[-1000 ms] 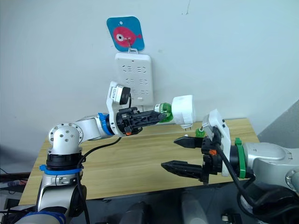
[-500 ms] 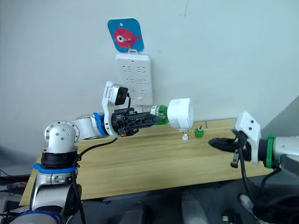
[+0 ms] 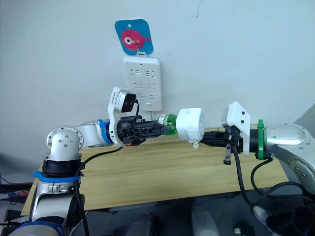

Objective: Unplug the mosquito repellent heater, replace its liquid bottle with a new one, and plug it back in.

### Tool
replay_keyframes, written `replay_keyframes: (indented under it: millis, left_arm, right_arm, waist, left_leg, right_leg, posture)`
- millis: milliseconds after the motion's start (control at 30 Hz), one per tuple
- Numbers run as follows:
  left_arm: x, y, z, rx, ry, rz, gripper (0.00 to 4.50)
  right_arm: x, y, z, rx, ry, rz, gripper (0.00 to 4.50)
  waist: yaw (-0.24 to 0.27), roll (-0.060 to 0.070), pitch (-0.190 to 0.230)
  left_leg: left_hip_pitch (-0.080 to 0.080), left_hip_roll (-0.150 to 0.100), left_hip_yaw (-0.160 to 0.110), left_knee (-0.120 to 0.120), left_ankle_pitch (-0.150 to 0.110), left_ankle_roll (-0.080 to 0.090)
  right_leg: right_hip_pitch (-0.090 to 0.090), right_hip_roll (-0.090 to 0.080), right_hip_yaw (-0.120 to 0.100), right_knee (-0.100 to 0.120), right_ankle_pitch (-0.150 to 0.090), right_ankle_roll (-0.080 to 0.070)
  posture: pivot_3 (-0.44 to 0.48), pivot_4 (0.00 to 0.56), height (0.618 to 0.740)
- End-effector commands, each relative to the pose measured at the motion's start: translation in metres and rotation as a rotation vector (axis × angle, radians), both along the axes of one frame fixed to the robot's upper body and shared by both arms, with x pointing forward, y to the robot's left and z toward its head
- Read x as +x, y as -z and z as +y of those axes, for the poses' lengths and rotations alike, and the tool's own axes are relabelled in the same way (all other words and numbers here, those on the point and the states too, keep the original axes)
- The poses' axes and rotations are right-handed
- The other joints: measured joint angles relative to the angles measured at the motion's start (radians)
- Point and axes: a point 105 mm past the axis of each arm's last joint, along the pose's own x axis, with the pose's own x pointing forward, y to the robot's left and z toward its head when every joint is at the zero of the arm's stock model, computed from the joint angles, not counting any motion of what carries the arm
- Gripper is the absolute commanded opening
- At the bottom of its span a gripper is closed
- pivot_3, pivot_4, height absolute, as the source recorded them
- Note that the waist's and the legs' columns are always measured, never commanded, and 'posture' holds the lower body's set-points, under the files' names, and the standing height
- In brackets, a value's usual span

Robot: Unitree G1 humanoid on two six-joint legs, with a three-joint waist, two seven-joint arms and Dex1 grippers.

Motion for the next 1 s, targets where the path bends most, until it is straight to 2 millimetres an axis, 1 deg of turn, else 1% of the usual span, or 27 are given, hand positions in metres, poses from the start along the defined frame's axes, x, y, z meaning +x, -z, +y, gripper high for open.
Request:
replay_keyframes:
  millis: [33,233,567,767,1000]
  left_arm:
    - [-0.002,-0.008,0.000,-0.028,0.001,-0.032,2.44]
    - [0.008,-0.004,-0.002,-0.025,-0.071,-0.038,2.44]
    - [0.022,0.008,-0.004,0.032,-0.170,-0.103,2.44]
    - [0.019,0.018,-0.006,0.085,-0.163,-0.183,2.44]
    - [0.005,0.019,-0.006,0.082,-0.086,-0.194,2.44]
  right_arm:
    - [-0.012,-0.014,0.009,0.028,-0.047,-0.019,0.00]
    - [-0.025,-0.025,0.017,0.076,-0.069,0.009,0.00]
    - [-0.029,-0.041,0.016,0.150,-0.020,0.019,0.00]
    - [-0.018,-0.055,0.021,0.196,0.016,-0.007,0.00]
    - [0.000,-0.055,0.021,0.173,0.087,-0.047,0.00]
  waist:
    - [0.000,0.000,0.000]
    - [0.000,0.000,0.000]
    - [0.000,0.000,-0.001]
    - [-0.003,0.000,-0.002]
    - [-0.003,0.000,-0.002]
  left_leg:
    - [0.000,0.000,0.000,0.000,0.000,0.000]
    - [0.000,0.000,0.000,0.000,-0.001,0.001]
    - [0.000,0.000,0.000,0.000,-0.001,0.001]
    - [0.000,0.000,0.001,0.000,-0.001,0.002]
    - [-0.001,0.000,0.001,0.000,-0.001,0.002]
  right_leg:
    - [0.000,0.000,0.000,0.000,0.000,0.000]
    - [0.000,0.000,0.000,0.000,0.000,0.000]
    - [0.000,0.000,0.000,0.000,0.000,0.000]
    - [0.000,0.000,0.000,0.000,0.000,0.000]
    - [0.000,0.000,0.000,0.000,0.000,0.000]
  posture:
    - [-0.152,0.133,0.740]
    - [-0.157,0.130,0.740]
    - [-0.165,0.132,0.740]
    - [-0.165,0.132,0.740]
    - [-0.162,0.134,0.740]
